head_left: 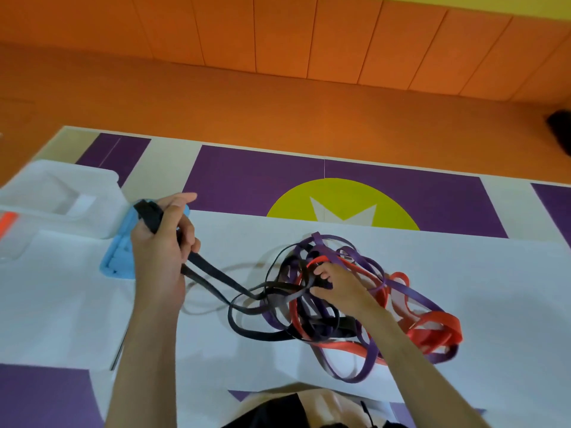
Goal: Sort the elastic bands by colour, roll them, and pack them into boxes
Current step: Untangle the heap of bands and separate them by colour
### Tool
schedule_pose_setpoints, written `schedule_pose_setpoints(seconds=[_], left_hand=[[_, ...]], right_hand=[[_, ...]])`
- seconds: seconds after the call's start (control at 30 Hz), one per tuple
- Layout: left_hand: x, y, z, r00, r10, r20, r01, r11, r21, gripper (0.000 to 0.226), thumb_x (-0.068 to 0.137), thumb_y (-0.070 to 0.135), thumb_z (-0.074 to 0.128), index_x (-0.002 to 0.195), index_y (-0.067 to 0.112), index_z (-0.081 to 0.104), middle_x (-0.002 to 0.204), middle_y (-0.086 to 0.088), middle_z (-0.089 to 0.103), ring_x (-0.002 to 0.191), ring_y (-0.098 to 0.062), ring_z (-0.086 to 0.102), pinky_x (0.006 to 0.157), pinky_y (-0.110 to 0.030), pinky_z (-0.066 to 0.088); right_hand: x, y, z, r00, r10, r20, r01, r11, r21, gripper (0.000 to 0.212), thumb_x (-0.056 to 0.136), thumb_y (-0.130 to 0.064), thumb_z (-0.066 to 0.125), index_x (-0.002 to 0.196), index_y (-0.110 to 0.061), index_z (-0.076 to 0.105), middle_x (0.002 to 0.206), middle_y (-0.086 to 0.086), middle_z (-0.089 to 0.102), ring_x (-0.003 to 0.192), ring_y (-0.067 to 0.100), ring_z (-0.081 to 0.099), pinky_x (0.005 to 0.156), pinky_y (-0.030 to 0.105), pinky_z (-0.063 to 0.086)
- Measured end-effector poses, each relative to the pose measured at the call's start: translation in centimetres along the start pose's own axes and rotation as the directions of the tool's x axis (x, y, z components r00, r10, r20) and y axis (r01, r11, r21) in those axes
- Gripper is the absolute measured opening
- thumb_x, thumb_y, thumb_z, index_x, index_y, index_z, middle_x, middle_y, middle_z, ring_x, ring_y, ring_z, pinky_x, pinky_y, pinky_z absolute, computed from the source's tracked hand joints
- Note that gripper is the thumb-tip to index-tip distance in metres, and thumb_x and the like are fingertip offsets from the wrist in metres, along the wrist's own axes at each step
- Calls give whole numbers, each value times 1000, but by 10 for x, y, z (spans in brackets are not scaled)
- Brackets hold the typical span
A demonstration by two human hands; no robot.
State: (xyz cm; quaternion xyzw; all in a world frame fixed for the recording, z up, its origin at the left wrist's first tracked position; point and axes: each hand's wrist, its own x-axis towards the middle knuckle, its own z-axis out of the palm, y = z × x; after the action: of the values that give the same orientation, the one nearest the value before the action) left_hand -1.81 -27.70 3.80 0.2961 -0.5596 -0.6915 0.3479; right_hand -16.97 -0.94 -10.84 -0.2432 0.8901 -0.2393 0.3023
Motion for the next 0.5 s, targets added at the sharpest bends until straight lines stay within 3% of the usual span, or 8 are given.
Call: schedule_pose_setpoints(seconds=[0.13, 0.23, 0.37, 0.43, 0.5], left_hand=[[-4, -8, -5, 997, -60, -40, 62, 997, 46, 19, 100, 21, 64, 87, 26, 77, 55, 5, 48, 43, -12, 31, 56, -25, 47], [-8, -14, -14, 991, -118, -69, 120, 992, 31, 14, 98, 21, 67, 87, 25, 75, 59, 3, 51, 46, -14, 35, 60, -28, 48], [-16, -16, -23, 972, -209, -111, 204, 978, -50, 9, 99, 19, 67, 96, 18, 76, 59, 2, 48, 45, -14, 31, 56, -25, 47], [-19, -14, -23, 945, -309, -112, 286, 941, -182, 11, 100, 17, 64, 94, 17, 74, 59, 4, 45, 43, -12, 26, 52, -22, 44], [-23, -11, -24, 906, -417, -73, 369, 863, -346, 17, 102, 17, 60, 87, 18, 67, 59, 6, 39, 41, -10, 25, 48, -19, 41]], right_hand=[[2, 21, 34, 961, 224, 163, -193, 964, -185, 70, 95, -34, 73, 155, -15, 41, 147, 12, 57, 133, 35, 58, 109, 44, 49], [2, 37, 52, 954, 268, 130, -235, 946, -224, 44, 92, -25, 74, 131, -12, 58, 124, 10, 69, 117, 33, 68, 95, 39, 55], [3, 37, 61, 952, 278, 126, -260, 955, -146, 9, 83, -10, 72, 91, -9, 68, 89, 11, 67, 79, 26, 63, 71, 33, 50], [4, 27, 65, 957, 262, 123, -261, 965, -20, 23, 78, -6, 73, 67, -11, 54, 66, 10, 49, 64, 24, 48, 61, 30, 38], [5, 16, 70, 939, 295, 178, -329, 919, 215, 29, 82, -4, 78, 64, -15, 58, 59, 1, 53, 54, 19, 55, 57, 23, 44]])
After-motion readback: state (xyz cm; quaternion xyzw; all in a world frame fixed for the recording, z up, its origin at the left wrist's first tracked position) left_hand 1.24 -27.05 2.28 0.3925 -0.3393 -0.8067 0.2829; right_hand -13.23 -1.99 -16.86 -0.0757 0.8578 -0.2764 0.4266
